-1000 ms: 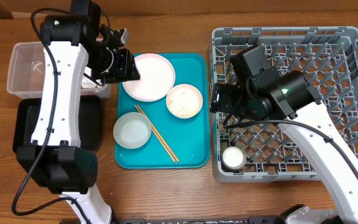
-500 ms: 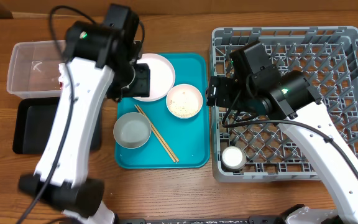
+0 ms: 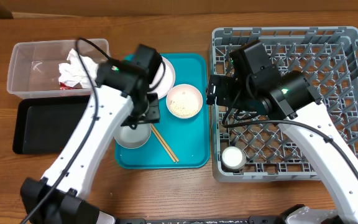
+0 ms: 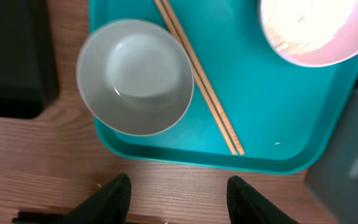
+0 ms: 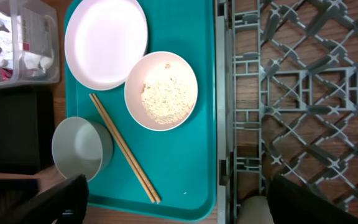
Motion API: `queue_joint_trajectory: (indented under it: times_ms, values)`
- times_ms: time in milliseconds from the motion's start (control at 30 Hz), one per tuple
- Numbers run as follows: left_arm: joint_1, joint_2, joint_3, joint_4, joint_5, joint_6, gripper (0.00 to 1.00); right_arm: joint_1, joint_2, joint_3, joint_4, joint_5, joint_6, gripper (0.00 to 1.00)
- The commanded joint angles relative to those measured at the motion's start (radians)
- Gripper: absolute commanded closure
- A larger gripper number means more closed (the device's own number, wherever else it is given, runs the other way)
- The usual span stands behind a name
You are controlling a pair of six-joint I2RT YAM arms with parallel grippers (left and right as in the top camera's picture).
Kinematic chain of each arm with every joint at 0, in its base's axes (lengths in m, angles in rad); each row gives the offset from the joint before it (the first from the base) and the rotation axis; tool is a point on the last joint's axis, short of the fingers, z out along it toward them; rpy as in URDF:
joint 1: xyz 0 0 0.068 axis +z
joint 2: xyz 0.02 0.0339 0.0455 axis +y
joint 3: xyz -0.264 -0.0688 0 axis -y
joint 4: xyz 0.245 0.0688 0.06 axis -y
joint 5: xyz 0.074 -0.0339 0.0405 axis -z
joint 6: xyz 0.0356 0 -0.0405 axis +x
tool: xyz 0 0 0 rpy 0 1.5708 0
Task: Sort waste into correct bins and load items into the dishwasher
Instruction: 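Move the left gripper to the pink rice bowl and grasp its rim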
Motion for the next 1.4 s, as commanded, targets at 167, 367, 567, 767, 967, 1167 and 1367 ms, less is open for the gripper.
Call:
queue_joint_trajectory:
  times_ms: [167, 367, 567, 767, 967, 1167, 1367]
  values:
    - [-0.006, -0.005, -0.185, 0.169, 0.066, -0.014, 0.5, -0.003, -0.01, 0.013, 0.003, 0.021, -0.008, 0.07]
    - [-0.012, -0.004, -0.246, 0.259, 0.092, 0.037, 0.5, -0.003, -0.008, 0.002, 0.01, 0.021, -0.008, 0.07]
    - [-0.012, -0.004, -0.282, 0.318, 0.092, 0.059, 0.5, -0.003, -0.008, 0.002, 0.01, 0.025, -0.011, 0.07]
    - [-0.012, -0.004, -0.282, 0.343, 0.091, 0.063, 0.5, -0.003, -0.008, 0.002, 0.019, 0.028, -0.011, 0.07]
    - [-0.012, -0.004, -0.282, 0.384, 0.092, 0.082, 0.49, -0.003, -0.008, 0.002, 0.036, 0.027, -0.011, 0.07]
    - [-0.011, -0.004, -0.282, 0.446, 0.097, 0.097, 0.47, -0.003, -0.008, 0.002, 0.065, 0.027, -0.011, 0.07]
    - [-0.013, 0.006, -0.282, 0.584, 0.148, 0.116, 0.42, -0.003, -0.008, 0.003, 0.069, 0.028, -0.011, 0.07]
